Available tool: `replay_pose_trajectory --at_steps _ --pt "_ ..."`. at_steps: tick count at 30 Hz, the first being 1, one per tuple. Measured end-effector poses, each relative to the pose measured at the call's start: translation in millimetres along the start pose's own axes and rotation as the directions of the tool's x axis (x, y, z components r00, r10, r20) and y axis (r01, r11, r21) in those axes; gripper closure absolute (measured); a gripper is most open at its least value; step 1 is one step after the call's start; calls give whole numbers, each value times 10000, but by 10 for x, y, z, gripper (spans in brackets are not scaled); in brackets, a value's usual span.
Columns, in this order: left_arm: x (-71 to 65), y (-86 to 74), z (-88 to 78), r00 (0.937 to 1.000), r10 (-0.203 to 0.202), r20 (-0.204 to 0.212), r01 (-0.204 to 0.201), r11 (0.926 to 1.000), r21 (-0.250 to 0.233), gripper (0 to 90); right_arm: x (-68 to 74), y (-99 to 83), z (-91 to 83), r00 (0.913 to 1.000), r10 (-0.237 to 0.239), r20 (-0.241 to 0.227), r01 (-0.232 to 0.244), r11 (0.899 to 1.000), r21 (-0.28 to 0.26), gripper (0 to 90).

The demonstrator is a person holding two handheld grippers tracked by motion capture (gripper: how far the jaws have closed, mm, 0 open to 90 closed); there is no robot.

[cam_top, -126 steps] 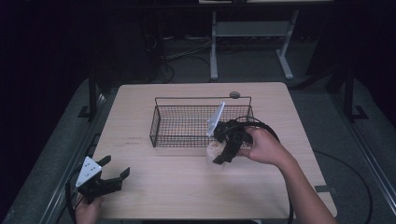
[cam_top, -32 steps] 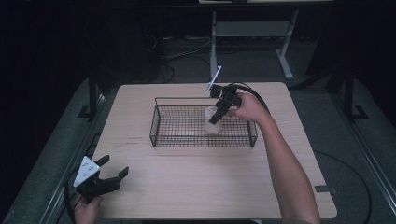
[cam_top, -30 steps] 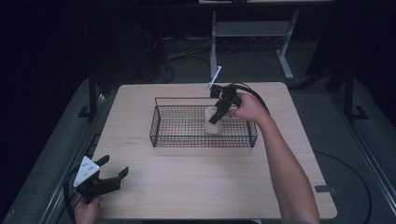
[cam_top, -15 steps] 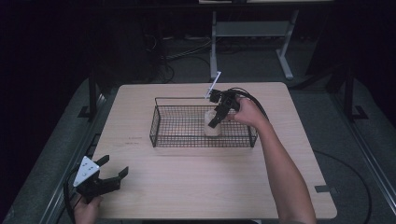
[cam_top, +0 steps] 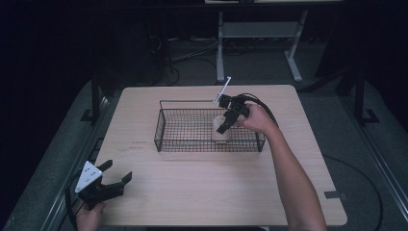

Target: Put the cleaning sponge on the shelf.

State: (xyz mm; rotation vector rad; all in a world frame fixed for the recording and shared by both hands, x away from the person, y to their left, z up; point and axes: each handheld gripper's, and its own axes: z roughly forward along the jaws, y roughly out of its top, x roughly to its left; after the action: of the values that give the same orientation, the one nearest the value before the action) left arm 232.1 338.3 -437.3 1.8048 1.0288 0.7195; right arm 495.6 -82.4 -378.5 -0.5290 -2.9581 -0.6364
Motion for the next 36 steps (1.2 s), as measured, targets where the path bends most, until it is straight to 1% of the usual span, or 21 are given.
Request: replay_pose_trajectory --at_steps 1,3,11,12,16,23,25,28,36 --pt "-1 0 2 10000 2 -6 -2 10000 1 139 -9 -20 2 10000 49 26 -49 10000 70 275" --pt "-3 0 1 10000 50 -3 -50 10000 5 140 -11 -25 -1 10000 26 83 -27 10000 36 275" --pt "-1 0 -4 10000 5 11 -5 10000 -38 140 1 -37 9 10000 59 6 -59 10000 15 275" --pt "-2 1 -4 10000 20 11 -20 10000 -35 139 -9 -53 22 9999 117 -71 -117 9999 -79 275" --pt "-6 2 2 10000 33 8 -33 10000 0 140 -19 -72 71 9998 192 -106 -193 9997 -142 275" --pt "1 -1 -3 10000 0 6 0 10000 -14 140 -47 -106 125 9995 296 -135 -297 9995 -71 274" --pt "-3 1 -3 10000 9 -7 -9 10000 -13 139 -49 -114 130 9995 322 -35 -322 9995 -27 273" --pt "-8 4 -7 10000 84 -17 -84 10000 -18 139 -35 -99 130 9996 293 -5 -293 9996 -11 269" --pt "-9 5 -10 10000 67 -14 -67 10000 -8 140 -13 -79 133 9996 271 73 -270 9996 -58 243"
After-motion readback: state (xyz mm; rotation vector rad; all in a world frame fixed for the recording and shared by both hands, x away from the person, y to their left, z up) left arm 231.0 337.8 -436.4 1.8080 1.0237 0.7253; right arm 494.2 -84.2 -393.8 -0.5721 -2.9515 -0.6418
